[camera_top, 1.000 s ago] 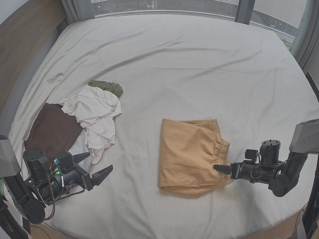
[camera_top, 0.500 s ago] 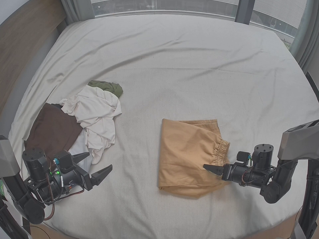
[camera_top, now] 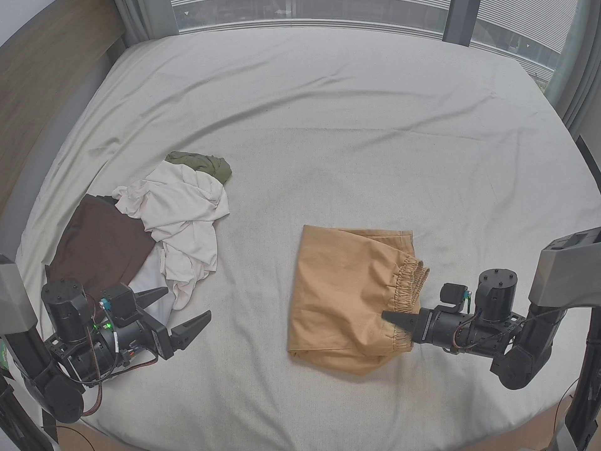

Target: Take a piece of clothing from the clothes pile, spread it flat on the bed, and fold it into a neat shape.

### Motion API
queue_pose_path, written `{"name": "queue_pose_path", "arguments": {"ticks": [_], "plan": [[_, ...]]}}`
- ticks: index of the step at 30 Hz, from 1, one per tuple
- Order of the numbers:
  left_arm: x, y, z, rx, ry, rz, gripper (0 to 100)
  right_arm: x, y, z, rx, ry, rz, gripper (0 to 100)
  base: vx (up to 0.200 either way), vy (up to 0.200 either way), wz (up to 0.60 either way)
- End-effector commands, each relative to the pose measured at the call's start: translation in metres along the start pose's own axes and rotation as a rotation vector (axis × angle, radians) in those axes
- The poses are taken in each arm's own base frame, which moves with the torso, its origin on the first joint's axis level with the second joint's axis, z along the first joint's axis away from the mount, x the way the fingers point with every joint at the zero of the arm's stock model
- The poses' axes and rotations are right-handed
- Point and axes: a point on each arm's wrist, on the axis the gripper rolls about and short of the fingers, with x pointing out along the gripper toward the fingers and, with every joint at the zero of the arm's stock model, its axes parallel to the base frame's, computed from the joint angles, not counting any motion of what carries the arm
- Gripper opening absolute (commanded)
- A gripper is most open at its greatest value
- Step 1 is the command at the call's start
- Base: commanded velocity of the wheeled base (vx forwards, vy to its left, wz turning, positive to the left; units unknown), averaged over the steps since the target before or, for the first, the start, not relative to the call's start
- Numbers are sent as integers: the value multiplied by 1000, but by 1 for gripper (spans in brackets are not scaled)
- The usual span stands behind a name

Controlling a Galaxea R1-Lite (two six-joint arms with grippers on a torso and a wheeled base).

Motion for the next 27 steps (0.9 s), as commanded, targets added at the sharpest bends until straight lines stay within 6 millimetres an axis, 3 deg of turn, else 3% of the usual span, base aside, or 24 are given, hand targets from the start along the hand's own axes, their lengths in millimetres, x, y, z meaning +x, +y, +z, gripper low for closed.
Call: {"name": "queue_pose_path", "arguments": {"ticks": [1, 5, 13, 27], "plan": [[-1, 0, 0, 0, 1, 1, 100, -7, 18, 13, -36, -54, 53, 0, 0, 0, 0], [-3, 0, 1, 2, -6, 3, 100, -5, 34, 24, -67, -93, 109, 0, 0, 0, 0], [-3, 0, 1, 5, -6, 4, 100, 3, 49, 35, -96, -137, 162, 0, 0, 0, 0], [-5, -3, -1, 3, 6, -3, 100, 2, 83, 62, -133, -178, 237, 0, 0, 0, 0]]}}
